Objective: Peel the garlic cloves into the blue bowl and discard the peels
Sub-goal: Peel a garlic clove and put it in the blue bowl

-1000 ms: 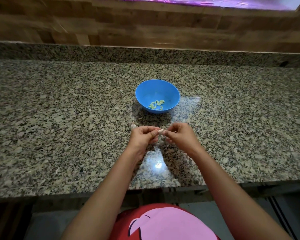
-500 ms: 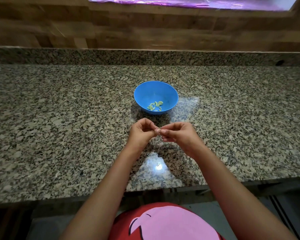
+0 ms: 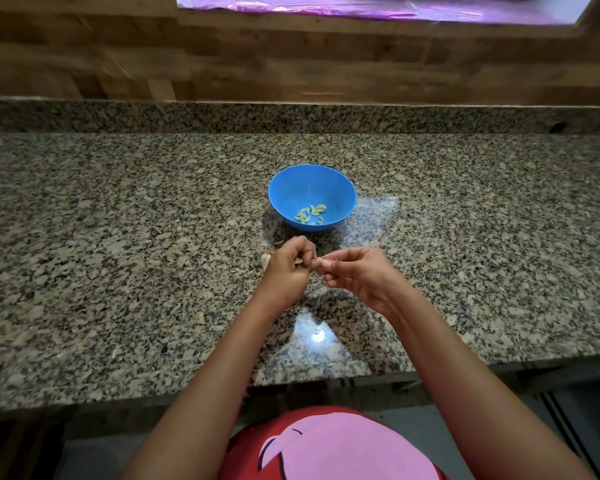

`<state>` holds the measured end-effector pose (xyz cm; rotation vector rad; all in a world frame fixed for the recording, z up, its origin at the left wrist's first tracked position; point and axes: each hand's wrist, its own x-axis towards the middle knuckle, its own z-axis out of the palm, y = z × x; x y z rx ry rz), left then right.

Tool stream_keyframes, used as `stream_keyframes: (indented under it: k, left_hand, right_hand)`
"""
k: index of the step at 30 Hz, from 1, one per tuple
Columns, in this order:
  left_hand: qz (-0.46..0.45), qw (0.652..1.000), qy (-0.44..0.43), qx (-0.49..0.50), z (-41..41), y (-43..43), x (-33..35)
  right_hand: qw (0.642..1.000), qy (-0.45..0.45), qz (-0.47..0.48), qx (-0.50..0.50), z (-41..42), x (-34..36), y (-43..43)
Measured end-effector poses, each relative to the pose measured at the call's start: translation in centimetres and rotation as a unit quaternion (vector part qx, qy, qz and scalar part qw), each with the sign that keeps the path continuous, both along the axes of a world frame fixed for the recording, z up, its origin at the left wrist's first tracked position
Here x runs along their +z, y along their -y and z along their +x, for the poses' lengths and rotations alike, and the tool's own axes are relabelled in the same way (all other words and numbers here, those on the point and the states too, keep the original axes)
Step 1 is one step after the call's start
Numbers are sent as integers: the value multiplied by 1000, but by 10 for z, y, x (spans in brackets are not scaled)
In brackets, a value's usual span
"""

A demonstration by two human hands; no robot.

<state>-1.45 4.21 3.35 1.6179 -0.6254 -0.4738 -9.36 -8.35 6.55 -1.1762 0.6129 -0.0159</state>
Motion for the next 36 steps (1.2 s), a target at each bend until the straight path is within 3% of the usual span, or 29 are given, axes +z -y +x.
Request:
stream_keyframes:
  k: [10,15,18,29,36]
  left_hand:
    - [63,997,5,-38,-12,-4,-4]
    - [68,997,28,24,-9,3,-5]
    - [53,996,-31,69,-8,7,-3]
    - [-8,984,-168,61,-10,10,9]
    - [-10,983,-177,52,-9,13,13]
  right_hand:
    - [986,10,121,-113,1,-9,-1]
    - [992,27,83,-89,-3,-15,-2]
    - [996,50,26,-75,-4,-16,-3]
    - [996,71,-33,-39,-4,-11,2]
    - [995,78,-61,-26,-5,-7,2]
